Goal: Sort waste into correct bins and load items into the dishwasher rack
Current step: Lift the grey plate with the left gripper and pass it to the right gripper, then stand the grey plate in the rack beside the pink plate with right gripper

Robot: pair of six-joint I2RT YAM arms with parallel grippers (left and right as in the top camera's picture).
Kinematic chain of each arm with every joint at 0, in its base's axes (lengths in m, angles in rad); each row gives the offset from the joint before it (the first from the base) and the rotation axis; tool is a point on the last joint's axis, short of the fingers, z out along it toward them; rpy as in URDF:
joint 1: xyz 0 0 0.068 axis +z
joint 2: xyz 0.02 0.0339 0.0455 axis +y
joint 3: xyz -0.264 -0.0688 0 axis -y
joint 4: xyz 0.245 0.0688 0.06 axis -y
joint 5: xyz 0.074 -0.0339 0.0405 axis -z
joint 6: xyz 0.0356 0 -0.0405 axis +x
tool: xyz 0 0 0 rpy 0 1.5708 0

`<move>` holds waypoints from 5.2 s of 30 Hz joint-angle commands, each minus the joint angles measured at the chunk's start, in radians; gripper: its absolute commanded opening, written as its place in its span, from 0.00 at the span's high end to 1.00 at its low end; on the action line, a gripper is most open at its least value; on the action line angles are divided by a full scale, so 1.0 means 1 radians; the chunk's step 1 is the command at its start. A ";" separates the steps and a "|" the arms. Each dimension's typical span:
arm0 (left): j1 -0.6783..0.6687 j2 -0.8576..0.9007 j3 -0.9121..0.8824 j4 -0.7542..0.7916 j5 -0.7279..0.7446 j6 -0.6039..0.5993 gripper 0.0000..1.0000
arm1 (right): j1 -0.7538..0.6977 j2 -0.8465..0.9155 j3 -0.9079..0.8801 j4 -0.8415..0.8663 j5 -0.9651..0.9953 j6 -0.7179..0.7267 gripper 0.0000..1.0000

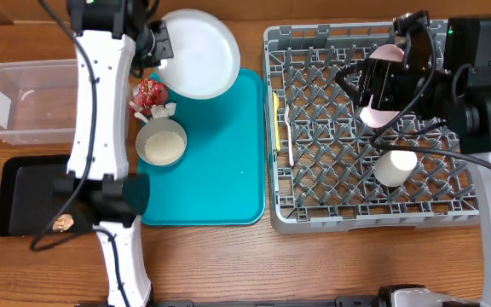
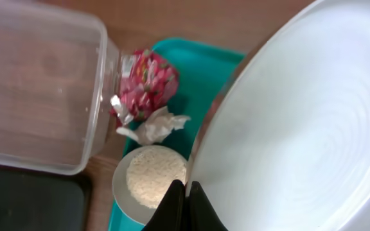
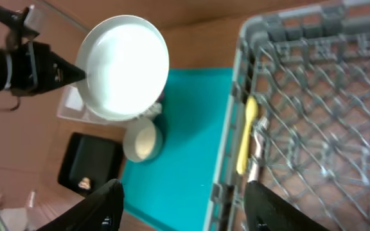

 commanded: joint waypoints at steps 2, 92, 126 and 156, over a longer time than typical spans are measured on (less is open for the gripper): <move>-0.066 -0.167 0.042 0.007 0.019 0.087 0.96 | 0.042 0.042 0.002 0.052 -0.104 0.025 0.36; -0.235 -0.561 0.042 -0.059 -0.010 0.170 0.00 | 0.128 0.349 0.002 -0.028 1.302 0.097 0.96; -0.235 -0.561 0.042 -0.059 -0.010 0.170 0.00 | 0.212 0.263 0.012 -0.078 1.022 0.109 0.79; -0.235 -0.561 0.042 -0.059 -0.010 0.170 0.00 | 0.076 0.269 -0.212 -0.153 0.810 0.288 0.96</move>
